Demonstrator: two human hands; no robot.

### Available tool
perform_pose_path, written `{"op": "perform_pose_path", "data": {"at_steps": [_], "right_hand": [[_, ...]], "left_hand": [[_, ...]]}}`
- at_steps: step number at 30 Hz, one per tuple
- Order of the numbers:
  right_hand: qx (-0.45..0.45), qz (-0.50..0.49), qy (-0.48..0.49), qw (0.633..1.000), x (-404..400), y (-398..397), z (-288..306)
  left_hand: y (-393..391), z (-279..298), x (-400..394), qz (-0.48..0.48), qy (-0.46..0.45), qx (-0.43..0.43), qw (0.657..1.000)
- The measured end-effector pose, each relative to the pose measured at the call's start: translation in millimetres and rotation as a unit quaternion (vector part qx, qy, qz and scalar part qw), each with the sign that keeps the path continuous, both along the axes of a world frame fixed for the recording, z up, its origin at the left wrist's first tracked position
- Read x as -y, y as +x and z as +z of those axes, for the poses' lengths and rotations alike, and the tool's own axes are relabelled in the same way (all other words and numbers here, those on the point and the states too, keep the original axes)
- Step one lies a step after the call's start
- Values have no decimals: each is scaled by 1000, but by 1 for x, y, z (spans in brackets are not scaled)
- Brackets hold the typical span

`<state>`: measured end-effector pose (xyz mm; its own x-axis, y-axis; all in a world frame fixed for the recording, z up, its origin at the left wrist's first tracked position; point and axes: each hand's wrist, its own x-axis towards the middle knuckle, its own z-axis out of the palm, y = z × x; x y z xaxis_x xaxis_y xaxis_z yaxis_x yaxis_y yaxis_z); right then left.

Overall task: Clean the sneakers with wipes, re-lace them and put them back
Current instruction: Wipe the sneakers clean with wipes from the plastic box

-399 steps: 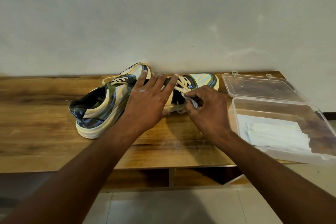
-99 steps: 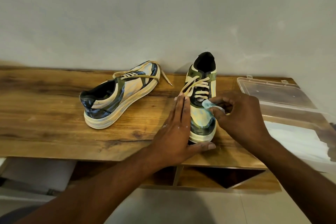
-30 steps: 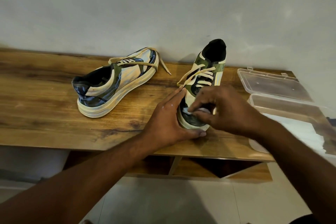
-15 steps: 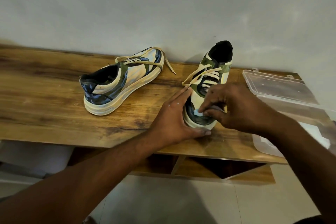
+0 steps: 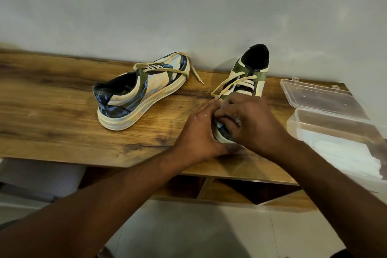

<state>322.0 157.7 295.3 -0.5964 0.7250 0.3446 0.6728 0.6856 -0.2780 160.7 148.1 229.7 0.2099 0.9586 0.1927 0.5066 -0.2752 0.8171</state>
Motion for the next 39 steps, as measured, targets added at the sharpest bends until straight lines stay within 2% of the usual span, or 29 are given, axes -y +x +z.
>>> {"op": "perform_pose_path", "data": {"at_steps": [3,5,6,9,11,13,15,17,18,22,26,30,33,39], "right_hand": [[28,70,-91,993,0,3,10],[61,78,-158,982,0,14,23],[67,73,-156,983,0,17,25],[52,10,-24,998,-5,12,11],[30,-43,15,998,-5,4,1],[17,-30,8,999,-3,0,-3],[33,20,-53,998,-2,5,7],[55,32,-128,990,-4,19,22],[62,29,-136,988,-6,26,26],[27,-24,-20,999,-6,17,11],[-4,4,0,1000,-3,-3,-4],[35,45,-132,990,-5,24,25],[52,16,-174,983,-4,46,31],[-41,-123,-104,986,9,56,17]], "left_hand": [[-2,-1,0,9,1,-6,1000],[-1,2,1,1,-5,-16,1000],[0,3,0,-1,-9,-13,1000],[3,3,-1,1,-15,-9,1000],[5,2,0,5,-14,-4,1000],[4,1,0,10,-13,2,1000],[3,4,1,4,-10,-11,1000],[5,5,2,1,-9,-28,1000],[5,6,2,2,-9,-30,999],[6,4,1,7,-6,-9,1000],[3,-2,0,15,0,34,999],[4,2,0,16,-15,-5,1000],[4,4,1,15,-13,-13,1000],[3,9,4,4,14,-21,1000]]}}
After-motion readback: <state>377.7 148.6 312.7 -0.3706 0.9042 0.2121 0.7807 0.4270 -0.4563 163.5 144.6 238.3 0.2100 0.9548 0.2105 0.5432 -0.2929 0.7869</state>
